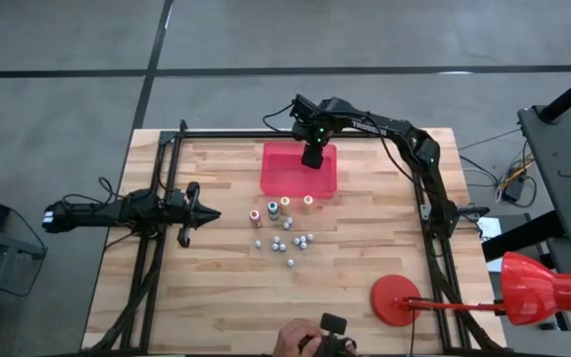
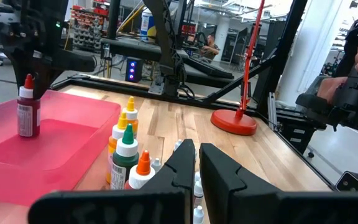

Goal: Pick & Place food coloring
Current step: Put the large red food coloring bottle into the pink bin, then put the large yellow food coloring bottle into the pink bin

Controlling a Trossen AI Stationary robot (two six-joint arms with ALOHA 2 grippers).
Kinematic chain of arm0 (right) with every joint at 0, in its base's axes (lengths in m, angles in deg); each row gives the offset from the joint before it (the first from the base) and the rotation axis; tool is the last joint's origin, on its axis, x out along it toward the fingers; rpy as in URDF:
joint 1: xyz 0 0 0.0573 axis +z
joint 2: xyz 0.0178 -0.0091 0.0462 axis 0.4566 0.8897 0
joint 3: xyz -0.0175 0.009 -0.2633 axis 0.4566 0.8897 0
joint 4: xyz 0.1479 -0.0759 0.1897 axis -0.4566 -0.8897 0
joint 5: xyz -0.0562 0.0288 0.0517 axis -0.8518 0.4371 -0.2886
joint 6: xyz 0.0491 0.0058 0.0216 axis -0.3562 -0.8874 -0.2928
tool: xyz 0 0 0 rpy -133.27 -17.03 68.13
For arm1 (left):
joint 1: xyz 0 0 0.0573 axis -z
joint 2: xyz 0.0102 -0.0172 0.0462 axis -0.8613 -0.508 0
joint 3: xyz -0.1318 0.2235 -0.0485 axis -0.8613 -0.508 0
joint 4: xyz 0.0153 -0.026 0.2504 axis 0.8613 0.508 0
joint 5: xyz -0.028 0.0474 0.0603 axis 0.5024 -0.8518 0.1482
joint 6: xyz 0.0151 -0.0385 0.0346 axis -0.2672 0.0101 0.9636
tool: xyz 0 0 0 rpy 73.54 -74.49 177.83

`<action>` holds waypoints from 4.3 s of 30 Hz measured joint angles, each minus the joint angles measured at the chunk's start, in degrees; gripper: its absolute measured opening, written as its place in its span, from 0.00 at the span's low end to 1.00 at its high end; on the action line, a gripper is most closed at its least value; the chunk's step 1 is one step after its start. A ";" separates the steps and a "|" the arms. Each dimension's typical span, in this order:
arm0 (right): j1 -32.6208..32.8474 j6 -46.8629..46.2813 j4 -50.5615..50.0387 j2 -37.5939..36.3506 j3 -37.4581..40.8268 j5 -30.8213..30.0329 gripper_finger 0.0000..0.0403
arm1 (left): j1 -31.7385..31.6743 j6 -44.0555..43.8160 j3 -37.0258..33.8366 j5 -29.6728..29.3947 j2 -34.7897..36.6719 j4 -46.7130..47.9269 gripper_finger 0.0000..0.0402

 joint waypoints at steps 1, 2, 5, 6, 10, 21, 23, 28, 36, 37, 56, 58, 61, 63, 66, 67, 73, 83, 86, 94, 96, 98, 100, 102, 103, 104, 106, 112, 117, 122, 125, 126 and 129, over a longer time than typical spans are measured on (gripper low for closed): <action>0.00 0.00 0.03 0.00 0.02 0.00 0.28 | 0.00 0.00 0.02 0.02 -0.02 0.00 0.00; 0.00 0.00 0.09 0.00 0.02 0.00 0.28 | -0.01 0.00 0.00 0.02 0.00 0.00 0.00; -0.02 0.16 0.18 0.00 0.02 -0.02 0.28 | -0.02 0.00 0.01 0.01 -0.02 0.00 0.00; 0.00 0.20 0.23 0.00 0.02 -0.02 0.29 | -0.02 -0.01 0.01 0.01 -0.02 0.00 0.00; 0.00 0.11 0.74 0.00 0.02 -0.01 0.34 | -0.02 -0.01 0.00 0.00 -0.01 0.00 0.00; 0.00 0.17 1.03 -0.03 0.04 -0.02 0.45 | -0.02 0.00 0.00 0.00 0.00 0.00 0.00; 0.00 0.19 0.93 -0.29 0.04 -0.04 0.45 | -0.01 -0.01 0.01 0.01 0.00 0.00 0.00; 0.04 0.20 0.12 -2.39 -0.13 0.02 0.46 | 0.00 -0.02 0.01 0.00 -0.01 0.00 0.00; 0.22 0.02 -3.91 -6.94 -0.20 0.55 0.45 | -0.01 -0.01 0.02 0.01 -0.01 0.00 0.00; 0.42 0.02 -4.32 -7.62 -0.20 0.57 0.45 | -0.02 0.00 0.01 0.01 0.00 0.00 0.00; 8.68 3.36 -5.74 -14.94 -0.11 4.61 0.45 | -0.02 -0.02 0.00 0.02 -0.01 0.00 0.00; 9.67 3.39 -6.40 -15.25 -0.11 4.61 0.46 | 0.00 0.00 0.02 0.02 -0.02 0.00 0.00; 11.11 3.32 -6.84 -15.64 -0.11 4.64 0.46 | -0.01 -0.02 0.02 0.01 -0.02 0.00 0.00; 12.05 2.89 -7.01 -15.76 -0.11 4.79 0.46 | -0.01 -0.01 0.01 0.01 0.00 0.00 0.00; 13.41 2.74 -7.04 -16.07 -0.11 5.08 0.45 | -0.01 0.00 0.01 0.00 0.00 0.00 0.00; 13.81 2.72 -7.10 -16.23 -0.11 5.13 0.45 | -0.02 0.00 0.00 0.02 -0.02 0.00 0.00; 16.54 1.62 -8.60 -17.14 -0.11 5.25 0.46 | 0.00 -0.02 0.02 0.02 0.00 0.00 0.00; 20.54 -1.41 -9.81 -17.35 -0.10 7.28 0.46 | -0.01 0.00 0.00 0.02 -0.02 0.00 0.00; 21.22 -1.47 -9.79 -17.29 0.42 7.74 0.45 | 0.00 0.00 0.02 0.02 -0.02 0.00 0.00; 22.08 -3.04 -9.53 -17.22 3.72 7.82 0.45 | -0.02 -0.02 0.00 0.02 -0.02 0.00 0.00; 22.30 -3.04 -9.33 -17.20 4.62 7.82 0.45 | -0.02 -0.02 0.01 0.02 -0.02 0.00 0.00; 22.38 -3.06 -8.72 -17.20 5.30 7.82 0.45 | 0.00 -0.02 0.00 0.00 0.00 0.00 0.00; 22.38 -3.10 -7.56 -17.20 6.11 7.80 0.45 | -0.01 0.00 0.02 0.02 -0.02 0.00 0.00; 22.35 -3.64 -6.09 -17.19 7.00 7.78 0.45 | 0.00 0.00 0.00 0.00 0.00 0.00 0.00; 22.34 -3.96 -5.50 -17.18 7.42 7.78 0.45 | -0.01 0.00 0.00 0.02 -0.02 0.00 0.00; 22.25 -4.12 -4.96 -17.18 7.86 7.79 0.45 | 0.00 -0.01 0.01 0.02 -0.01 0.00 0.00; 22.25 -4.13 -3.78 -17.18 8.63 7.80 0.45 | 0.00 -0.02 0.02 0.02 -0.02 0.00 0.00; 22.23 -4.13 -1.07 -17.16 9.93 7.78 0.45 | 0.00 -0.01 0.00 0.02 -0.02 0.00 0.00; 21.95 -4.41 -0.24 -17.14 10.79 7.77 0.45 | -0.01 -0.01 0.01 0.01 -0.02 0.00 0.00; 21.10 -4.95 -0.07 -17.14 11.73 7.66 0.45 | 0.00 0.00 0.01 0.02 -0.01 0.00 0.00; 20.52 -4.88 -0.07 -17.14 12.02 7.69 0.45 | -0.02 0.00 0.02 0.02 -0.02 0.00 0.00; 20.30 -4.70 -0.05 -17.14 12.08 7.65 0.45 | -0.01 -0.01 0.00 0.01 -0.01 0.00 0.00; 19.62 -4.48 -0.01 -17.14 12.11 7.69 0.45 | -0.01 -0.01 0.01 0.02 -0.02 0.00 0.00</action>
